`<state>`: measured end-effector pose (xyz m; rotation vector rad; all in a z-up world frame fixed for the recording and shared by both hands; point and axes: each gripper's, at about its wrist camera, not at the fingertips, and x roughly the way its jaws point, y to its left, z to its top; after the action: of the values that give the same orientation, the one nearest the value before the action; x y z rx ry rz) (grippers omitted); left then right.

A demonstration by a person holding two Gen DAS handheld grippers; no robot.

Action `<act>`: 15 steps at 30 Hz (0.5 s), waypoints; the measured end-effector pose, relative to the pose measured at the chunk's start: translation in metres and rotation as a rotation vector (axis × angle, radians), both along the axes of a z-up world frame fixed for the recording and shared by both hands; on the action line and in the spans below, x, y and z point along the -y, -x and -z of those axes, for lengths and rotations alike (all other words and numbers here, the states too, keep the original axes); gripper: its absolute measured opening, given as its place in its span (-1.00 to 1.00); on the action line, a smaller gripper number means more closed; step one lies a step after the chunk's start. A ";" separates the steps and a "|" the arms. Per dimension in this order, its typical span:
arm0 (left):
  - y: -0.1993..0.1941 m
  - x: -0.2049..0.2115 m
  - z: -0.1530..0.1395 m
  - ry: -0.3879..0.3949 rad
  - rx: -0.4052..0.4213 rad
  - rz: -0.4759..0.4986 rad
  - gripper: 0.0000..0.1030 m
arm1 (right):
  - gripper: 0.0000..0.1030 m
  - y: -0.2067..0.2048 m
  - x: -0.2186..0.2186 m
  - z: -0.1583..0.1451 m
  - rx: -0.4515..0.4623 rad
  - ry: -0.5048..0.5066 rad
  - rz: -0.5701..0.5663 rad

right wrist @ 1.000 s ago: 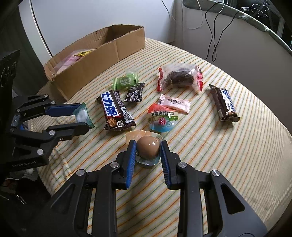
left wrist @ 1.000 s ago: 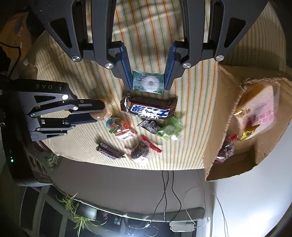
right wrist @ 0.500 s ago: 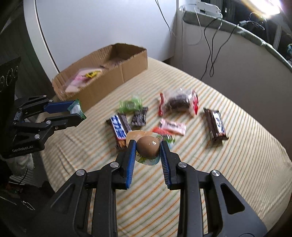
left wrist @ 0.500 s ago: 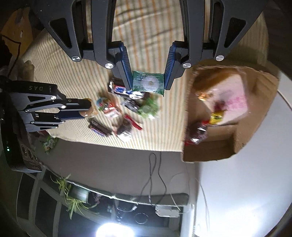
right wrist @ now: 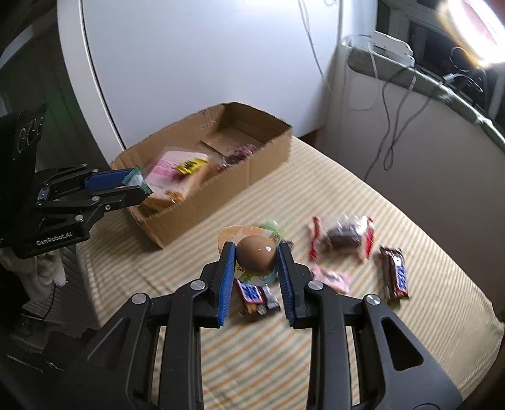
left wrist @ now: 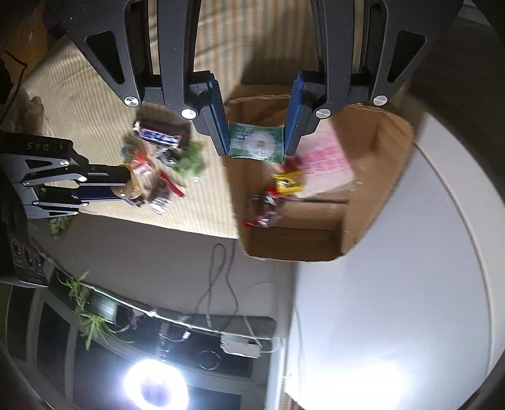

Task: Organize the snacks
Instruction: 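Carry both snacks over the box and open both grippers to release them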

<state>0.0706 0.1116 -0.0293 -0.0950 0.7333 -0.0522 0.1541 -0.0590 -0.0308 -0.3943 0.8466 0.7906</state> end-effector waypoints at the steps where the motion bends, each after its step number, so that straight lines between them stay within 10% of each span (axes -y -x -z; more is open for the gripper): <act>1: 0.000 -0.005 0.000 0.000 0.001 -0.011 -0.35 | -0.46 0.000 -0.006 -0.001 0.001 -0.001 -0.007; 15: -0.002 -0.042 0.004 -0.011 -0.006 -0.093 -0.35 | -0.46 -0.014 -0.071 0.002 0.006 0.000 -0.083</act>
<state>0.0730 0.1536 -0.0337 -0.1186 0.7344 0.0415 0.1677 0.0120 -0.0325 -0.4342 0.8285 0.8661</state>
